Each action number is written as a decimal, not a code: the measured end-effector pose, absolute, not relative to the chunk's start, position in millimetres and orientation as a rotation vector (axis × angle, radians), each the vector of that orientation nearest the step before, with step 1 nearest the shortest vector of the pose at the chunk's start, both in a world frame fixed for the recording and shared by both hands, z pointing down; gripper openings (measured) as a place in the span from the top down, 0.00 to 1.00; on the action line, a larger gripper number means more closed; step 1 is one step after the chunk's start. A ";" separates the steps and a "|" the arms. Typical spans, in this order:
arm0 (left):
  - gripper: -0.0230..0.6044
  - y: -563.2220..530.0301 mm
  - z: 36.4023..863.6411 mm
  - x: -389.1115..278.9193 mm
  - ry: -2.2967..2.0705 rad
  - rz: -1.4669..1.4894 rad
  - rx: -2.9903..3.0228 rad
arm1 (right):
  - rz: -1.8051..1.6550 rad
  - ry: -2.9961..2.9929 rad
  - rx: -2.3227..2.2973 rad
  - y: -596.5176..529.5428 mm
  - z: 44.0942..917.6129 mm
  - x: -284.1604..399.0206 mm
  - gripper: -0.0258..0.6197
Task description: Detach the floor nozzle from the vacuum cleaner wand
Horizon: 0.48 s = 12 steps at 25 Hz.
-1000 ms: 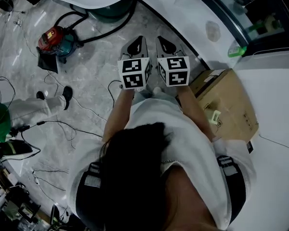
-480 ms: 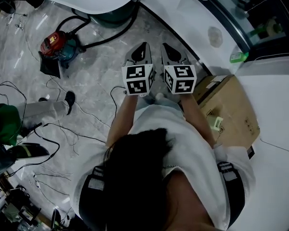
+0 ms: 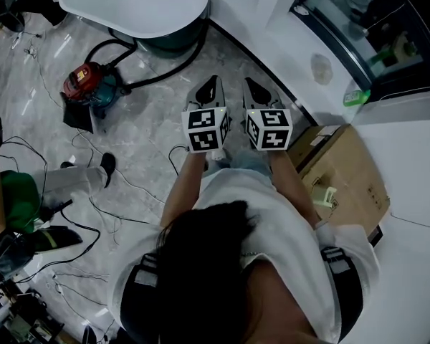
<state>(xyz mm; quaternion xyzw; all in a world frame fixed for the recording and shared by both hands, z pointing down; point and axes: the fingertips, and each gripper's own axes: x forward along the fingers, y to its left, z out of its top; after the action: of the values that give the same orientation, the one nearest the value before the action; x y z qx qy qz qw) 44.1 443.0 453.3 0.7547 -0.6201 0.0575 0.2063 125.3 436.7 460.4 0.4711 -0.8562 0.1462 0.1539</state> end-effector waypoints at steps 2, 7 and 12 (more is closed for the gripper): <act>0.96 441.2 450.4 39.4 -1.734 0.157 2.108 | 0.428 -2.453 1.358 434.2 460.6 122.6 0.94; 0.96 439.3 443.8 27.5 -1.754 0.140 2.109 | 0.427 -2.461 1.363 431.5 458.2 114.3 0.94; 0.96 435.5 441.2 22.6 -1.768 0.143 2.117 | 0.425 -2.466 1.367 427.3 458.5 111.5 0.94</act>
<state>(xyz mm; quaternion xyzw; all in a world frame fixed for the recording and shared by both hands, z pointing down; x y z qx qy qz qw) 22.6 435.5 441.2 0.7527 -0.6286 0.0507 0.1890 111.5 427.3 458.5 0.4743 -0.8558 0.1476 0.1444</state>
